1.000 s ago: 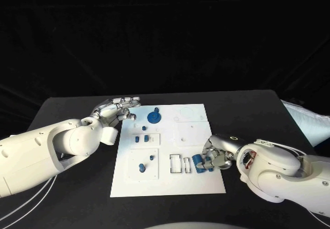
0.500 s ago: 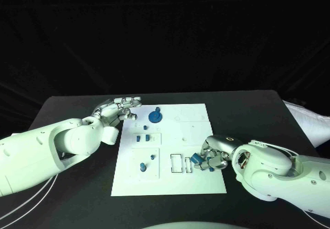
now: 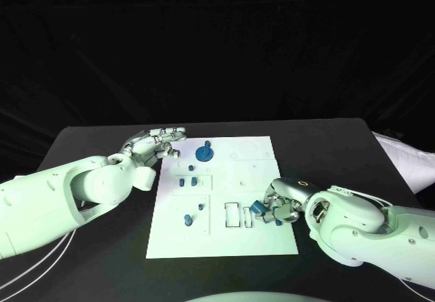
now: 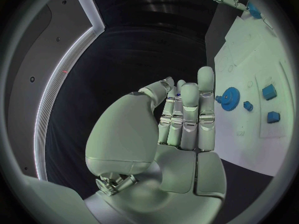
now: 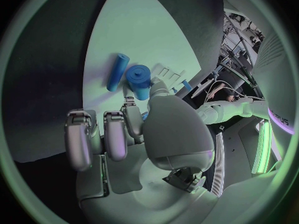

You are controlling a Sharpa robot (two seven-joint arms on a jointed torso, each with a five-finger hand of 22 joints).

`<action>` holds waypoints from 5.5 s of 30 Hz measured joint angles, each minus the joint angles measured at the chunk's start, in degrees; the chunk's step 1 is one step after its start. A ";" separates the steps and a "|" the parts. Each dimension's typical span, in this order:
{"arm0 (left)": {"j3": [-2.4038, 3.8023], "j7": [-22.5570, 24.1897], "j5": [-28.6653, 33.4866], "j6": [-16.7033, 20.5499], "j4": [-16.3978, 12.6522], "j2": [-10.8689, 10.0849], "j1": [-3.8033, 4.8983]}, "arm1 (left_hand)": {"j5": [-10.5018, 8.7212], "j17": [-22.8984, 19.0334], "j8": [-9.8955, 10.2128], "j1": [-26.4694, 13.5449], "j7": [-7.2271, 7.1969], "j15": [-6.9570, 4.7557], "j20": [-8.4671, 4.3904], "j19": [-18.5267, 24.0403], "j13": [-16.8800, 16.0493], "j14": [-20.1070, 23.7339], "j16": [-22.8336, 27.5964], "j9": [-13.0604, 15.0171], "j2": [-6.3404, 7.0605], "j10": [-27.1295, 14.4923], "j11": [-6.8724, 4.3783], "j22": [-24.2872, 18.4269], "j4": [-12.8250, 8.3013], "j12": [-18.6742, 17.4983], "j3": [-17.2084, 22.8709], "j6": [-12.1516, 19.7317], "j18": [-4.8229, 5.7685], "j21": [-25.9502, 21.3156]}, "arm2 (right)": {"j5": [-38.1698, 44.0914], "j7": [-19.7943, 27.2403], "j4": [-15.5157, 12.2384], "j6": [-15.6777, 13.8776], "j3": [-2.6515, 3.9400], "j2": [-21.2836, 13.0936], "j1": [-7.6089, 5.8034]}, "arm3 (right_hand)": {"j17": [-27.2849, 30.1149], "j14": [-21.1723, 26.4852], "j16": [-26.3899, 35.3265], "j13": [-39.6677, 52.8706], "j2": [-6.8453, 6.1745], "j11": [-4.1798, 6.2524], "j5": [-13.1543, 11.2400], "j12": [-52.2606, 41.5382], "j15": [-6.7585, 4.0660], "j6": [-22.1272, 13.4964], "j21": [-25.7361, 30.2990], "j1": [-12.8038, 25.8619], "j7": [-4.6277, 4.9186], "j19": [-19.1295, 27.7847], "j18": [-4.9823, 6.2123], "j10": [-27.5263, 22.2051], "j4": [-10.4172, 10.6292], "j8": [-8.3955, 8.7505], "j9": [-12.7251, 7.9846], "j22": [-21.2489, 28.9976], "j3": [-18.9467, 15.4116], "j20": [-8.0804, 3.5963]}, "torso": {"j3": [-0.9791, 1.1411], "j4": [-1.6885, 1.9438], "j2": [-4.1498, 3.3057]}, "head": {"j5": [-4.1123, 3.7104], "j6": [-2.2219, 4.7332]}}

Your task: Assemble the parts on the task board

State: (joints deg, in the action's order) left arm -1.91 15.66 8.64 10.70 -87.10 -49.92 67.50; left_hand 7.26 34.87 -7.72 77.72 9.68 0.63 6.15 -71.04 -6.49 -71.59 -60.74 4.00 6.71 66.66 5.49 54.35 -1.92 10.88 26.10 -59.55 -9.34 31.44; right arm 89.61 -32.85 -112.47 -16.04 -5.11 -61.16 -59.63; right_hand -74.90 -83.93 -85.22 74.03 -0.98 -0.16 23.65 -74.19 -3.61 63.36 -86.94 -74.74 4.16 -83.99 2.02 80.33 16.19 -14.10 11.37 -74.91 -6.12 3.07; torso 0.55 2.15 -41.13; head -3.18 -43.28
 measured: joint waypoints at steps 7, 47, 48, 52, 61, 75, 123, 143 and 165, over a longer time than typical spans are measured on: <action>0.00 -0.03 0.00 -0.04 -0.01 0.01 0.00 | 0.00 0.00 0.00 0.00 0.00 0.00 0.00 0.00 0.00 0.00 0.00 0.00 0.00 0.00 0.00 0.00 0.00 0.00 0.00 0.00 0.01 0.00 | -3.32 0.77 -2.47 -4.23 -0.12 -0.47 0.03 | -0.05 0.10 0.00 0.56 0.00 0.11 1.09 -0.25 -0.11 0.00 0.00 0.00 -0.01 0.10 0.02 0.51 -0.07 -0.02 0.00 0.00 0.08 -0.10 | 0.01 0.00 0.03 | 0.04 0.01; 0.00 -0.26 -0.02 -0.44 -0.37 0.02 -0.01 | 0.00 -0.15 0.00 0.00 0.00 -0.11 0.00 0.00 -0.04 0.30 0.00 0.00 0.00 -0.43 0.02 -0.15 -0.16 0.43 -0.16 0.00 0.00 -0.28 | -10.11 -0.43 0.36 -3.06 -0.06 7.51 -0.09 | -0.02 -0.01 -0.23 1.20 6.52 0.83 -4.08 -0.87 -1.04 1.14 0.01 8.02 -0.22 0.08 0.08 1.65 0.47 -2.33 6.57 -0.02 -6.31 -0.93 | -0.08 0.00 0.02 | 0.86 -0.44; 0.00 -0.26 -0.02 -0.45 -0.36 0.02 -0.01 | 0.00 -0.15 0.00 0.00 0.00 -0.11 0.00 0.00 -0.04 0.31 0.00 0.00 0.00 -0.43 0.02 -0.16 -0.16 0.43 -0.16 0.00 0.00 -0.28 | -10.02 -0.54 0.45 -2.98 -0.06 7.50 -0.09 | -0.01 -0.08 -0.23 1.19 6.54 1.07 -6.14 -0.63 -1.15 1.80 0.01 8.97 -0.74 0.08 0.08 1.88 0.48 -2.52 6.86 -0.02 -6.91 -0.93 | -0.08 0.00 0.02 | 0.86 -0.44; 0.00 -0.27 -0.02 -0.46 -0.34 0.02 -0.01 | 0.00 -0.15 0.00 0.00 0.00 -0.11 0.00 0.00 -0.04 0.31 0.00 0.00 0.00 -0.42 0.01 -0.15 -0.16 0.43 -0.16 0.00 0.00 -0.27 | -9.57 -0.75 0.57 -2.82 -0.05 7.43 -0.09 | -0.01 0.21 0.11 0.54 5.32 1.92 -13.72 0.48 -1.46 2.63 0.01 12.72 -1.57 0.08 0.08 2.74 0.56 -2.28 7.54 -0.02 -9.96 -0.93 | -0.08 -0.04 0.02 | 0.90 -0.44; 0.00 -0.30 -0.02 -0.53 -0.27 0.03 -0.01 | 0.00 -0.15 0.00 0.00 0.00 -0.11 0.00 0.00 -0.03 0.31 0.00 0.00 0.00 -0.42 0.01 -0.15 -0.16 0.43 -0.16 0.00 0.00 -0.27 | -8.46 -0.85 0.40 -2.45 -0.05 7.37 -0.09 | -0.01 0.06 0.33 0.92 2.88 1.62 -18.47 0.88 -1.31 2.31 0.01 15.88 -1.34 0.09 0.08 2.44 0.43 -2.29 8.67 -0.01 -10.90 -0.92 | 0.00 -0.08 0.02 | 0.87 -0.52; -0.01 -0.34 -0.03 -0.66 -0.20 0.06 -0.02 | 0.00 -0.14 0.00 0.00 0.00 -0.10 0.00 0.00 -0.03 0.31 0.00 0.00 0.00 -0.42 0.01 -0.15 -0.16 0.43 -0.16 0.00 0.00 -0.27 | -7.38 -0.48 0.45 -1.69 -0.05 7.59 -0.09 | 0.00 -0.02 0.33 8.30 3.43 1.31 -14.88 0.81 -1.16 1.67 0.01 0.70 -1.60 0.06 0.08 2.42 -6.50 -2.29 10.38 -0.01 -4.27 -0.94 | 0.00 0.00 0.01 | 0.78 -0.72; -0.09 -0.54 -0.04 -0.91 -0.12 -0.01 -0.13 | 0.00 -0.14 0.00 0.00 0.00 -0.10 0.00 0.00 -0.02 0.31 0.00 0.00 0.00 -0.40 0.00 -0.14 -0.16 0.43 -0.16 0.00 0.01 -0.27 | -4.34 -0.43 0.00 -2.10 0.00 2.34 -0.69 | -0.02 -0.10 0.68 14.52 5.09 0.24 -8.56 6.71 -0.65 0.36 0.72 -2.60 -1.15 0.09 0.10 -0.20 -7.34 0.71 10.12 -0.03 -3.09 -0.88 | -0.04 0.01 -0.01 | 0.29 -0.39; -0.09 -0.62 -0.04 -0.98 -0.17 -0.06 -0.14 | 0.00 -0.13 0.00 0.00 0.00 -0.09 0.00 0.00 -0.05 0.31 0.00 0.00 0.00 -0.40 -0.01 -0.14 -0.16 0.43 -0.16 0.00 0.01 -0.27 | 1.35 -1.68 1.77 2.39 0.12 4.23 -0.21 | 0.00 -0.01 0.68 14.53 5.28 -0.55 -9.29 1.28 -1.22 2.52 0.72 -4.25 -2.08 -0.13 0.11 0.53 -7.57 -0.29 10.74 -0.02 -2.55 -1.11 | -0.05 -0.01 0.03 | 0.44 -0.68; -0.09 -0.78 -0.04 -1.10 -0.12 -0.13 -0.16 | 0.00 -0.44 0.00 0.24 0.10 -0.09 0.00 0.00 -0.05 0.31 0.00 0.00 -0.24 -0.40 -0.01 -0.32 -0.26 0.53 -0.26 0.10 0.00 -0.49 | 7.40 -1.84 0.69 4.57 0.04 2.77 -0.08 | -0.04 -0.22 1.00 14.98 2.82 0.34 -13.38 7.26 -1.39 0.62 1.06 -4.33 -0.82 0.09 0.10 0.10 -7.74 0.44 10.74 0.00 -3.37 -1.32 | 0.02 -0.08 0.03 | 0.47 -0.66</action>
State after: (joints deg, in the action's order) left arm -2.00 14.88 8.60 9.60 -87.21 -50.06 67.34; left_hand 7.26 34.43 -7.72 77.96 9.77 0.54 6.15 -71.04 -6.54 -71.28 -60.75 4.00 6.47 66.26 5.48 54.03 -2.18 11.41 25.84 -59.45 -9.34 30.95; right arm 97.01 -34.69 -111.78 -11.47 -5.07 -58.39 -59.71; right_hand -74.94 -84.14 -84.22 89.00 1.84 0.17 10.27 -66.93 -5.00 63.98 -85.88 -79.06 3.35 -83.90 2.13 80.43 8.45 -13.65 22.11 -74.91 -9.49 1.75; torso 0.57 2.07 -41.11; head -2.71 -43.94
